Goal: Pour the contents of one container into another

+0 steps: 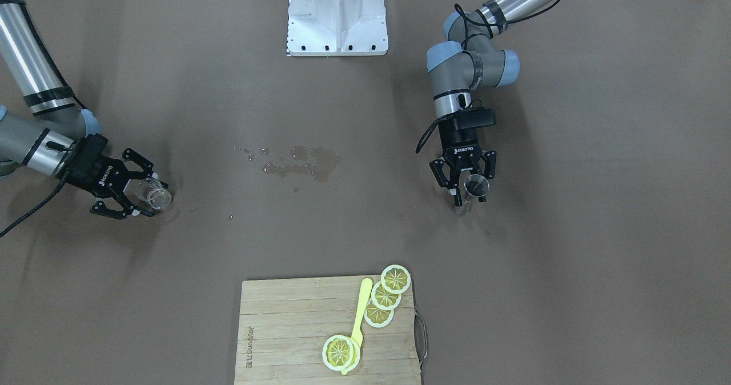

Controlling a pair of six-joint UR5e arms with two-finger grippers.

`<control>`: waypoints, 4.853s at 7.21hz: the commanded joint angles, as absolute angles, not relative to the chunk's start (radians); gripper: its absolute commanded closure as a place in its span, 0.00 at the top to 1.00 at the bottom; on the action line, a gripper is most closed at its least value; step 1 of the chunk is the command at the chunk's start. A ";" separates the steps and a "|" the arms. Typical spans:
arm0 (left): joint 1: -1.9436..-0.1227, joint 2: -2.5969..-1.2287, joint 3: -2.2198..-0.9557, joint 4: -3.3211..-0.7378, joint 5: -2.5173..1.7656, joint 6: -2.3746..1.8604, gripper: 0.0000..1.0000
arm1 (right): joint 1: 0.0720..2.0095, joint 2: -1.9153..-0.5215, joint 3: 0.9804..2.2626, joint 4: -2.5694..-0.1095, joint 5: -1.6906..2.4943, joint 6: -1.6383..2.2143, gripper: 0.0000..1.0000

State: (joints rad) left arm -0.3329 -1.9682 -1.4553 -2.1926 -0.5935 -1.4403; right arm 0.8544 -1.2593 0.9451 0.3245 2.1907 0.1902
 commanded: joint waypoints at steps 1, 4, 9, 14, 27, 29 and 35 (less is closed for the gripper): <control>-0.333 -1.979 -1.443 -2.192 -0.597 -1.440 0.49 | 0.854 -1.267 0.974 0.302 2.191 0.192 0.31; -0.331 -1.980 -1.453 -2.198 -0.601 -1.433 0.00 | 0.914 -1.270 1.058 0.203 2.277 0.184 0.00; -0.385 -1.968 -1.517 -2.319 -0.607 -1.206 0.00 | 1.008 -1.243 1.267 0.026 2.370 0.144 0.00; -0.468 -2.000 -1.514 -2.671 -0.860 -0.709 0.00 | 1.065 -1.249 1.436 -0.247 2.439 0.127 0.00; -0.454 -2.101 -1.456 -2.869 -1.231 -0.519 0.00 | 1.146 -1.335 1.436 -0.242 2.511 0.035 0.00; -0.449 -2.149 -1.415 -2.878 -1.349 -0.517 0.00 | 1.154 -1.360 1.436 -0.233 2.514 0.032 0.00; -0.385 -2.278 -1.350 -3.023 -1.419 -0.322 0.00 | 1.183 -1.399 1.440 -0.232 2.562 -0.040 0.00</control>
